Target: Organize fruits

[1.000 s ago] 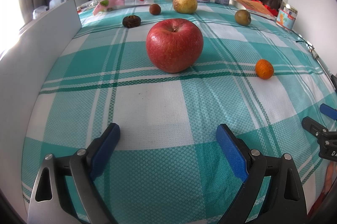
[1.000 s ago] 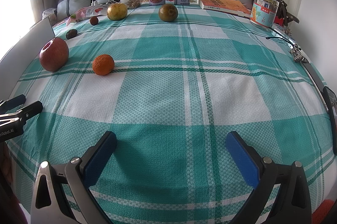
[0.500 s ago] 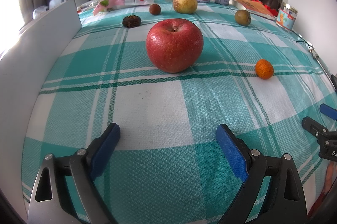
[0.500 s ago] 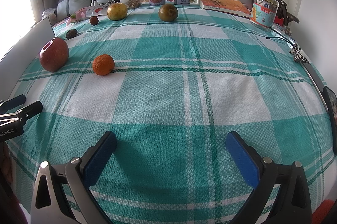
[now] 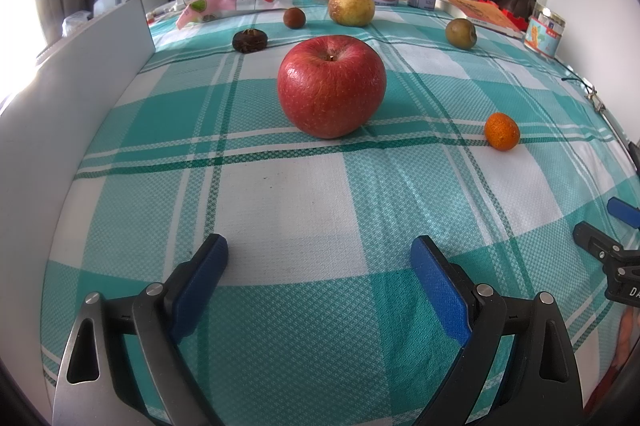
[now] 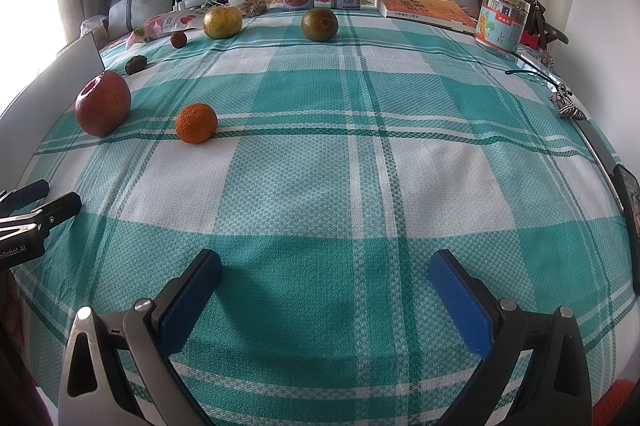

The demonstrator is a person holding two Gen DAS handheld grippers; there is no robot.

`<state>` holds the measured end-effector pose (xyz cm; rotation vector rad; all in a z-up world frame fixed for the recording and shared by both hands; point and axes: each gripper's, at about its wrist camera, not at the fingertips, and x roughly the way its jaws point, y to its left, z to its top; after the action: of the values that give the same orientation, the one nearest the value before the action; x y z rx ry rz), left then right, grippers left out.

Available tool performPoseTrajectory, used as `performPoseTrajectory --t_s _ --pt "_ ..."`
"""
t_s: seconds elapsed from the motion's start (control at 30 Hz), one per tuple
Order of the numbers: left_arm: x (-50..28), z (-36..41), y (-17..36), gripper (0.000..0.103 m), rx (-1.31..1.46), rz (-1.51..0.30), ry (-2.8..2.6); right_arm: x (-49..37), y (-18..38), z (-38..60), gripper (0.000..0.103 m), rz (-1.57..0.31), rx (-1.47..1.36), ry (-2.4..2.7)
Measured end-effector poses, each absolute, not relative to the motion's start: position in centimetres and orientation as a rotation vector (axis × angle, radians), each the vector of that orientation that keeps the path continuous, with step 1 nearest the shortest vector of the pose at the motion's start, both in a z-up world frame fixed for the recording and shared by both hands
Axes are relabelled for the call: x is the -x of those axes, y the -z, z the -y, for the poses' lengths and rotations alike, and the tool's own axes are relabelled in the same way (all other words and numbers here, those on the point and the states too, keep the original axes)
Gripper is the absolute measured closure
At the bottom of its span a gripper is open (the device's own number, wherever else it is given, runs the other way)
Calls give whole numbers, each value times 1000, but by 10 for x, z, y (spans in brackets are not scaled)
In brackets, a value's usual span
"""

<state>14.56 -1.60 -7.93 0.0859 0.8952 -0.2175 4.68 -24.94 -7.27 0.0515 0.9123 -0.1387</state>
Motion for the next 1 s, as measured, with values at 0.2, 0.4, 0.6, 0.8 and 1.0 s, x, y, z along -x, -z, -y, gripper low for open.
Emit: performPoseTrajectory --t_s 0.2,0.4,0.6,0.8,1.0 --pt "-145 16 79 9 -86 -895 217 -47 73 250 0 -912 -51 139" --pt "-145 16 79 9 -86 -895 217 -47 73 249 0 -912 -52 139" --pt "-145 16 79 9 -86 -895 217 -47 73 250 0 -912 -52 139" --pt "-145 16 79 9 -85 -896 217 -47 72 250 0 -912 -52 139" --pt "-146 15 77 7 -76 -921 278 -47 72 250 0 -912 -53 138"
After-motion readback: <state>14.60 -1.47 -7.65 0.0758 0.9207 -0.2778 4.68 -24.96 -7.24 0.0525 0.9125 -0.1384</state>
